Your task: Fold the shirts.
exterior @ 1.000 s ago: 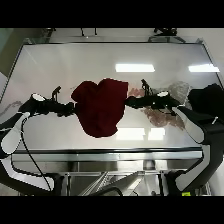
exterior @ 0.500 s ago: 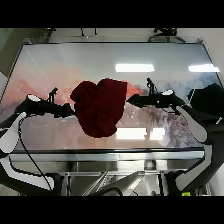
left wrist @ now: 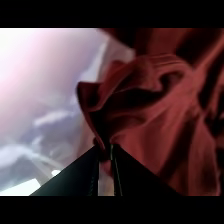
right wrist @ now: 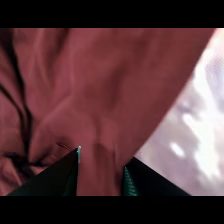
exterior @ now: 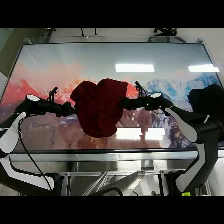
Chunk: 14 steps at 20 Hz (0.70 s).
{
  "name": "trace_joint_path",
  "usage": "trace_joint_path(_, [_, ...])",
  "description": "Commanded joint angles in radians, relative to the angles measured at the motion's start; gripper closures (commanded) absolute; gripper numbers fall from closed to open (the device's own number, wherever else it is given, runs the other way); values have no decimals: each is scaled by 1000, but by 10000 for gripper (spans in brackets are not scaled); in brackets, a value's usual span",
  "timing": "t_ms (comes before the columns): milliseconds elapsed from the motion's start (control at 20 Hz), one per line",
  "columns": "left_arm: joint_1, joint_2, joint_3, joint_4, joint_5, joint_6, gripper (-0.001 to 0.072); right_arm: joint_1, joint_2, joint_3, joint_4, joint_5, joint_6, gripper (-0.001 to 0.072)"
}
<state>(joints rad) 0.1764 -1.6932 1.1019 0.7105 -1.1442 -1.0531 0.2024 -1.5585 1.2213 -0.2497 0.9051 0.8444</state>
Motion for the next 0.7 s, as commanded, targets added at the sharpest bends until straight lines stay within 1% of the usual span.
trace_joint_path(0, [-5, 0, 0, -45, 8, 29, 606, 13, -2, 27, 53, 9, -6, 500])
trace_joint_path(50, [-5, 1, 0, -48, 2, 29, 663, 13, -2, 33, 53, 12, -6, 594])
trace_joint_path(100, [-5, 1, 1, -50, 0, 40, 698, 13, -1, 38, 53, 19, -6, 621])
trace_joint_path(150, [-4, 1, 1, -50, 1, 44, 699, 13, 0, 43, 53, 23, -6, 693])
trace_joint_path(300, [5, 66, 1, -51, 5, 70, 701, 12, 27, 80, 52, 48, -7, 691])
trace_joint_path(450, [30, 241, 49, -58, -27, 74, 700, -5, 115, 196, 52, 90, -6, 691])
trace_joint_path(550, [42, 381, 173, -60, -90, 44, 700, -29, 203, 325, 53, 98, -6, 691])
trace_joint_path(650, [31, 519, 342, -75, -119, 11, 701, -41, 304, 452, 52, 99, -3, 691])
